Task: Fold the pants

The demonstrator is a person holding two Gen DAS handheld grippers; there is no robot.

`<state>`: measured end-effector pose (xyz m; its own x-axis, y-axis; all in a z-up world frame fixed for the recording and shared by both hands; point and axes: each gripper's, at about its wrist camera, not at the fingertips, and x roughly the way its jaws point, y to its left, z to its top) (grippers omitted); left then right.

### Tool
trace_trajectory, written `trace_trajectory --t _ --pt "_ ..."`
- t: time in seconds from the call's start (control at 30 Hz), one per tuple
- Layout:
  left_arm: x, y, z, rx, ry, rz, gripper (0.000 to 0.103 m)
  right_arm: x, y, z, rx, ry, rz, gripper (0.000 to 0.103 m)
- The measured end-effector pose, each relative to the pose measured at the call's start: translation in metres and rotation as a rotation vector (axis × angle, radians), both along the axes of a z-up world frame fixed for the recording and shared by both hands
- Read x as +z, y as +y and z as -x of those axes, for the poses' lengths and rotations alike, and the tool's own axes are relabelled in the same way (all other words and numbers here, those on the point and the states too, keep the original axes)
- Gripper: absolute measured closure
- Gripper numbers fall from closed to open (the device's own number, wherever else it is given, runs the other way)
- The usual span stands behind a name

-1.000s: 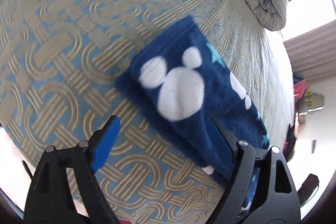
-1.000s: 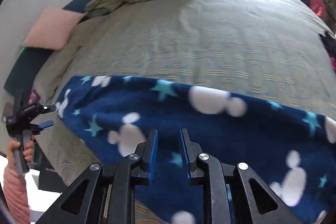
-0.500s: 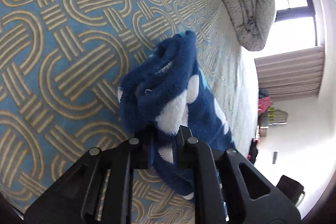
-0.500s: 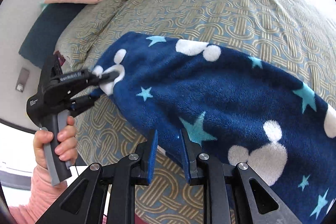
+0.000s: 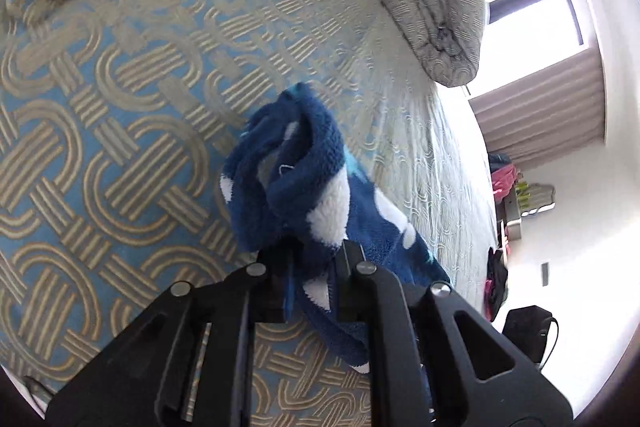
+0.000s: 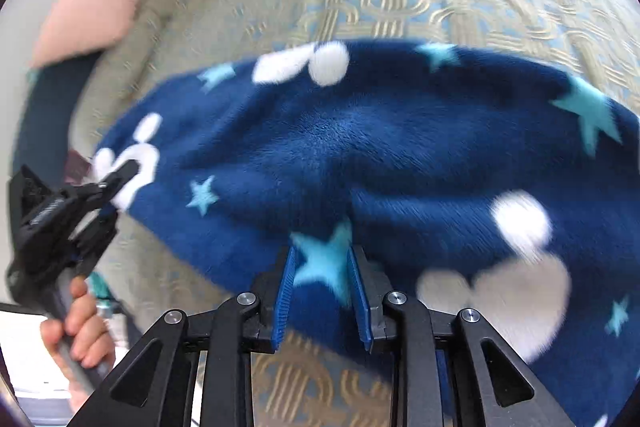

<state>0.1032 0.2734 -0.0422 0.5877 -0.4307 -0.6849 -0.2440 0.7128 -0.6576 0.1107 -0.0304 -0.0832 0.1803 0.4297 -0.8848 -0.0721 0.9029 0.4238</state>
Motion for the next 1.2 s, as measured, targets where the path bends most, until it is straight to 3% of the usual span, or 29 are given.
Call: trace_trajectory --t 0.17,0.3,0.47,0.57,0.7,0.8,0.9,1.0,1.13,1.2 --pt "0.052 -0.051 -0.007 -0.103 -0.106 -0.136 0.089 0.020 -0.057 0.033 -0.092 -0.049 -0.013 0.076" --pt "0.081 -0.108 -0.013 -0.224 -0.163 -0.197 0.089 0.019 -0.103 0.053 -0.184 -0.044 -0.040 0.076" --pt "0.105 -0.210 -0.012 -0.438 -0.226 -0.264 0.089 0.018 -0.153 0.071 -0.294 -0.049 -0.109 0.076" --pt "0.097 -0.263 -0.009 -0.560 -0.218 -0.268 0.089 0.022 -0.184 0.078 -0.356 -0.071 -0.132 0.076" --pt "0.062 -0.340 0.009 -0.742 -0.137 -0.241 0.088 0.027 -0.230 0.093 -0.454 -0.098 -0.144 0.075" --pt "0.032 -0.377 0.022 -0.825 -0.068 -0.287 0.082 0.019 -0.259 0.105 -0.528 -0.089 -0.153 0.057" --pt "0.018 -0.378 0.029 -0.857 -0.017 -0.310 0.077 0.004 -0.277 0.116 -0.566 -0.044 -0.202 0.056" --pt "0.027 -0.359 0.031 -0.855 -0.026 -0.277 0.073 -0.003 -0.280 0.119 -0.564 -0.032 -0.258 0.055" --pt "0.049 -0.329 0.039 -0.829 -0.040 -0.193 0.046 0.003 -0.271 0.107 -0.526 -0.060 -0.319 0.053" --pt "0.060 -0.311 0.046 -0.809 -0.076 -0.191 0.042 0.005 -0.267 0.099 -0.503 -0.070 -0.367 0.047"
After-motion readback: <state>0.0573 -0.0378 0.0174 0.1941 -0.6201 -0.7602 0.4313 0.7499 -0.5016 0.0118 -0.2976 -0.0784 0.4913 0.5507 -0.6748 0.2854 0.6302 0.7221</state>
